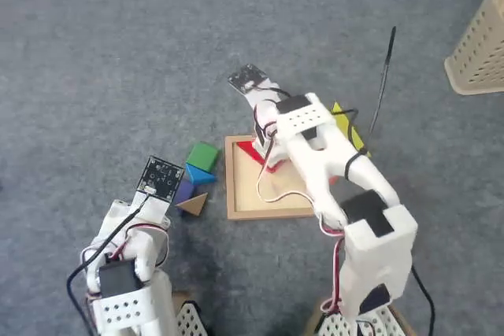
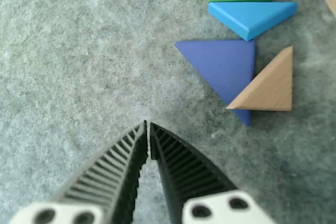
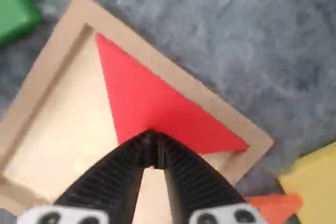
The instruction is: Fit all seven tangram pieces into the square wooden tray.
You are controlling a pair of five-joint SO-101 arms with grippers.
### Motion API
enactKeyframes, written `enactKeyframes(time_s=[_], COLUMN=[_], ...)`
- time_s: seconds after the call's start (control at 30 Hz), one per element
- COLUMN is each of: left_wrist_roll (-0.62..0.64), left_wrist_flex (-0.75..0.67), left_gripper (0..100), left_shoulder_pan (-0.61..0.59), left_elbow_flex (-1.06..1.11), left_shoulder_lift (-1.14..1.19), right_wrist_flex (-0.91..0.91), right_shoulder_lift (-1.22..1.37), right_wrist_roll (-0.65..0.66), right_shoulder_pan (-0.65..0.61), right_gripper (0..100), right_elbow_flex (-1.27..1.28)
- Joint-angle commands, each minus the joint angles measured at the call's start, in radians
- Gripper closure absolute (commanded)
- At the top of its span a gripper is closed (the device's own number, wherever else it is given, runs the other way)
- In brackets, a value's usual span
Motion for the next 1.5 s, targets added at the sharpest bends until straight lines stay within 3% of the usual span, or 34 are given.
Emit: enactKeyframes(time_s=[0.0, 0.23, 0.37, 0.43, 0.53, 0.7, 0.87, 1.13, 1.47], left_wrist_roll=[-0.009, -0.009, -0.009, -0.009, -0.009, -0.009, -0.009, -0.009, -0.009], left_wrist_flex=[0.003, 0.003, 0.003, 0.003, 0.003, 0.003, 0.003, 0.003, 0.003], left_gripper=[99, 99, 99, 99, 99, 99, 99, 99, 99], left_shoulder_pan=[-0.005, -0.005, -0.005, -0.005, -0.005, -0.006, -0.006, -0.006, -0.006], left_elbow_flex=[-0.004, -0.004, -0.004, -0.004, -0.004, -0.004, -0.004, -0.004, -0.004], left_shoulder_lift=[-0.012, -0.012, -0.012, -0.012, -0.012, -0.012, -0.012, -0.012, -0.012], right_wrist_flex=[0.015, 0.305, 0.406, 0.412, 0.407, 0.367, 0.288, 0.286, 0.317], right_shoulder_lift=[0.051, -0.051, -0.188, -0.228, -0.211, -0.081, 0.058, 0.231, 0.374], right_wrist_roll=[0.006, 0.005, 0.006, 0.014, 0.046, 0.063, 0.061, -0.023, -0.021], right_shoulder_pan=[0.004, 0.021, 0.128, 0.209, 0.311, 0.369, 0.363, 0.351, 0.317], right_gripper=[99.2, 99.2, 99.1, 98.7, 90.6, 77.9, 77.5, 77.3, 77.3], right_elbow_flex=[-0.087, -0.285, -0.311, -0.311, -0.315, -0.325, -0.371, -0.549, -0.578])
